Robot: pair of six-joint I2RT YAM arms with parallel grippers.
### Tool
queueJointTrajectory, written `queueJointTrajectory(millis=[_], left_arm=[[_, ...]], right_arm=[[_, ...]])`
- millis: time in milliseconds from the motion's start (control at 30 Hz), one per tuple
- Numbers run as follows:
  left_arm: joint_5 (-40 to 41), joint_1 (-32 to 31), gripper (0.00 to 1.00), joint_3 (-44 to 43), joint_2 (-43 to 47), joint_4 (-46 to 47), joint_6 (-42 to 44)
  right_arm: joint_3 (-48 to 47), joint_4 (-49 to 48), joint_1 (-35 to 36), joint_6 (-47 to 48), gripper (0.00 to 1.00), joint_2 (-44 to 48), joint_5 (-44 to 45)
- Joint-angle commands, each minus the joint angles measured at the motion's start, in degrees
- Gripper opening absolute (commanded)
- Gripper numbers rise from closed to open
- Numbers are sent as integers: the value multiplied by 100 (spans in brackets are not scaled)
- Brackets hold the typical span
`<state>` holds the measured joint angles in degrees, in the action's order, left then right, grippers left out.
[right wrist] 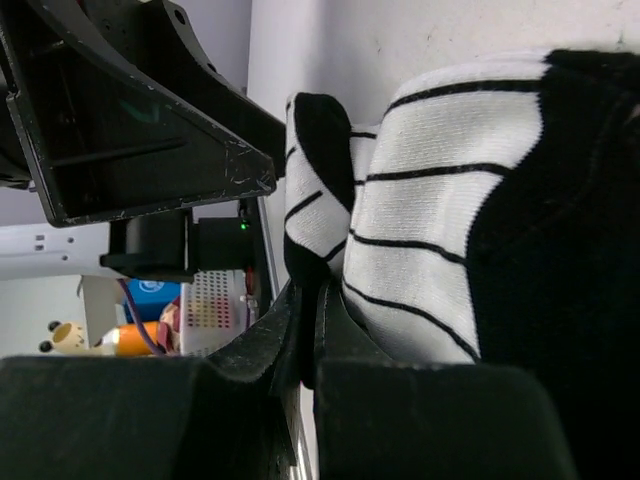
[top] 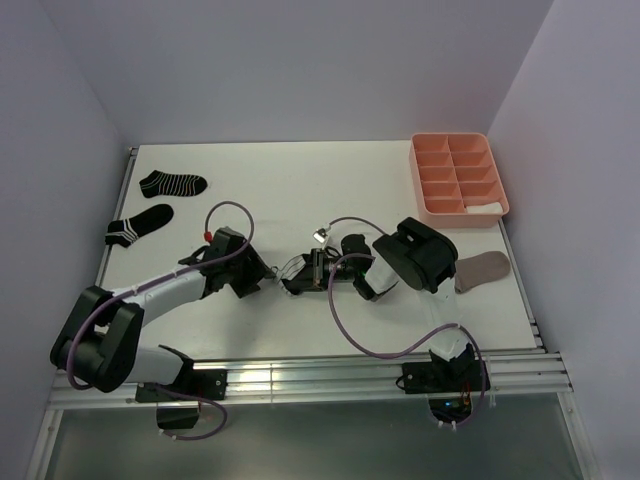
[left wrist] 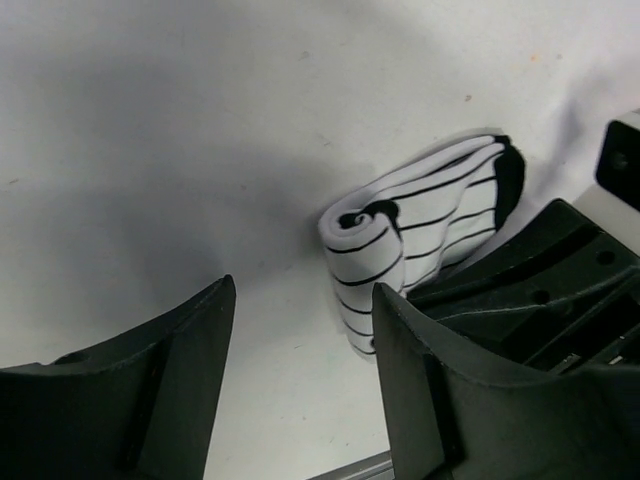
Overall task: Roll the socks
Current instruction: Roll the sock at the center of the board.
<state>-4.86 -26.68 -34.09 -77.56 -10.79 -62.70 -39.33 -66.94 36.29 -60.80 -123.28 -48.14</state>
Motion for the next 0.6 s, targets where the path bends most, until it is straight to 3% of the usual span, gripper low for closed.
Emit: queueJointTrajectory(millis=[0,167,400,567], left_arm=[[-217,-48,61,-28,-153,612,-6],[-243,-110,57,-115,-400,797,12],[-182,-294,42,-397,-1024,525,135],[-68,-426,35,-590,-1349,262,249]], right_arm=[[251,373,-61,-144,0,-389,-29],[180,927,-61,147,0,-328,59],[75,1920,-61,796,0,-38,375],[-39,2868,-26,1359,9,461,726]])
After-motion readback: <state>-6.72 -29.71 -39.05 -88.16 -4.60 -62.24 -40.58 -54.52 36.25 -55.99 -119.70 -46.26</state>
